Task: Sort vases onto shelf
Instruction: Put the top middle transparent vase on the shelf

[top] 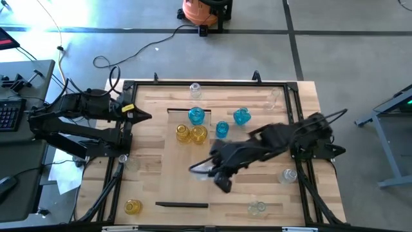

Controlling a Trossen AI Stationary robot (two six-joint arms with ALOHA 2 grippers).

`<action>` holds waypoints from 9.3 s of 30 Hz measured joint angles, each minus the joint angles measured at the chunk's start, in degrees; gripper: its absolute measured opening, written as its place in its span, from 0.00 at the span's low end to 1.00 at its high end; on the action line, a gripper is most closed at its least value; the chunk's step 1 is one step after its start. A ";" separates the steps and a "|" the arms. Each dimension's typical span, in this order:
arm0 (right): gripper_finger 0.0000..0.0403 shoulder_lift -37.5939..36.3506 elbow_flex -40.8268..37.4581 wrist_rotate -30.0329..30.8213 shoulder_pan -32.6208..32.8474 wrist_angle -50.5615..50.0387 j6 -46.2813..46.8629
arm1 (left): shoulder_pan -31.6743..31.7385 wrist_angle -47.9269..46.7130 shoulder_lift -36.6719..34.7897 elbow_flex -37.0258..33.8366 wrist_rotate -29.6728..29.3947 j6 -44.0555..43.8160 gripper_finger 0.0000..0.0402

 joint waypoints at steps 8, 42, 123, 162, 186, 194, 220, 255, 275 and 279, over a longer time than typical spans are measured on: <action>0.01 3.41 -0.04 -9.20 -3.63 5.29 -6.28 | 0.01 0.00 0.00 0.00 1.83 -1.84 0.00; 0.01 4.51 -0.02 -16.94 -14.55 -10.56 -46.66 | -10.72 6.73 6.62 0.00 -1.40 -30.32 0.00; 0.01 10.48 1.51 -16.40 -11.03 -9.58 -43.28 | -37.36 38.00 44.94 0.02 -27.42 -23.99 0.00; 0.01 10.50 1.51 -16.92 -11.03 -9.34 -44.33 | -38.31 31.36 45.33 0.02 -28.41 -29.16 0.28; 0.01 10.50 1.51 -17.27 -11.03 -9.77 -44.11 | -34.40 29.42 45.33 0.02 -27.59 -30.08 0.38; 0.01 10.50 1.51 -17.87 -11.01 -9.64 -44.24 | -33.27 31.94 45.33 0.00 -23.51 -28.44 0.34; 0.04 10.48 1.51 -16.27 -11.10 -6.21 -44.97 | -33.22 31.07 51.25 0.00 -20.46 -32.82 0.19; 0.04 10.63 1.46 -15.35 -11.88 -5.05 -45.80 | -30.81 24.30 45.66 0.17 -13.96 -40.75 0.24; 0.04 11.01 1.44 -15.94 -11.82 -4.81 -45.20 | -30.88 21.63 45.72 0.15 -11.18 -43.12 0.24; 0.04 12.23 1.73 -16.96 -11.80 -4.42 -45.20 | -31.32 21.57 45.58 0.09 -8.19 -43.17 0.24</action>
